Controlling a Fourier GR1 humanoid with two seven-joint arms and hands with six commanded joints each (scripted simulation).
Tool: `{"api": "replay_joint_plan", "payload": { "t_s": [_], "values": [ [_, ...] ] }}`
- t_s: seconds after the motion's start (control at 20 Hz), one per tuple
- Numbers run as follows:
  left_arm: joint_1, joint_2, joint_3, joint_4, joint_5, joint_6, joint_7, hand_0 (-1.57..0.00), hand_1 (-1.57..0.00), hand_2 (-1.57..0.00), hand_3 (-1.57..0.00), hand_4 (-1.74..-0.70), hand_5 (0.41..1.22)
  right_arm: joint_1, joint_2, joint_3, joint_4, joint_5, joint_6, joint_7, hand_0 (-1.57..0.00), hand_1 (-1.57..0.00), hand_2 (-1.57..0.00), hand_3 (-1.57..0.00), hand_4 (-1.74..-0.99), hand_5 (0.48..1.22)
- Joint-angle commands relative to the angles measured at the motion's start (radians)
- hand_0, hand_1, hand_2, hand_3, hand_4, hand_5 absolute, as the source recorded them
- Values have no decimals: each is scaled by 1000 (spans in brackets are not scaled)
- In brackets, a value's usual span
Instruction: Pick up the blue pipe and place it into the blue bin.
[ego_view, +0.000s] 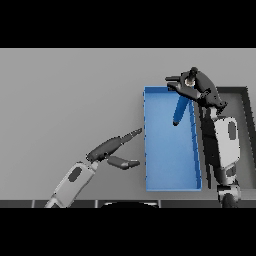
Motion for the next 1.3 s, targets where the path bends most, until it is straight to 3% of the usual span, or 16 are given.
{"api": "replay_joint_plan", "payload": {
  "t_s": [0.0,0.15,0.35,0.4,0.45,0.5,0.6,0.7,0.75,0.9,1.0,1.1,1.25],
  "values": [
    [3,-2,-3,1,-4,2,-3,1,1,1,1,-887,470,20,2,6,3,10,-13,5,-1571,-1571,-1571,-1571,-1741,1120],
    [6,-2,-6,5,-6,0,-8,1,1,1,1,-881,463,106,-48,89,48,-16,-48,5,-1571,-1571,-1571,-1571,-1741,1122],
    [20,-13,-18,-11,-14,13,-2,1,1,1,1,-884,460,166,-141,250,92,-93,-87,5,-1571,-1571,-1571,-1571,-1591,1114],
    [16,-9,-17,-11,-13,10,-3,1,1,1,1,-885,457,180,-160,289,115,-104,-99,5,-1571,-1571,-1571,-1330,-1599,1110],
    [5,-17,-15,1,-21,18,15,1,1,1,1,-886,455,171,-197,364,138,-165,-150,5,-1563,-1459,-1393,-1122,-1547,1133],
    [10,-19,-20,-8,-21,19,16,1,1,1,1,-886,453,157,-240,436,147,-252,-200,5,-1306,-1167,-1114,-897,-1503,1150],
    [11,-10,-14,-7,-19,16,12,1,1,1,1,-885,453,107,-295,585,194,-390,-280,5,-836,-746,-712,-574,-1392,1176],
    [7,-9,-12,0,-15,11,23,1,1,1,1,-888,453,50,-349,693,200,-474,-279,5,-534,-477,-456,-367,-1285,1141],
    [0,-15,-10,2,-14,13,28,1,1,1,1,-889,453,38,-365,731,190,-476,-277,5,-427,-382,-364,-293,-1242,1081],
    [0,-19,-10,1,-8,11,20,1,1,1,1,-895,453,24,-382,773,202,-418,-249,5,-218,-195,-186,-150,-1165,924],
    [9,-16,-16,-6,-14,14,8,1,1,1,1,-897,450,10,-383,821,208,-342,-225,-17,-139,-124,-119,-95,-1131,857],
    [13,-6,-12,-13,-6,6,14,1,1,1,1,-901,453,-3,-367,838,256,-295,-212,-59,-89,-79,-76,-61,-1126,794],
    [17,-15,-16,0,-15,13,11,1,1,1,1,-912,458,-2,-367,850,274,-267,-232,-57,-45,-40,-38,-31,-1124,717]
  ]
}}
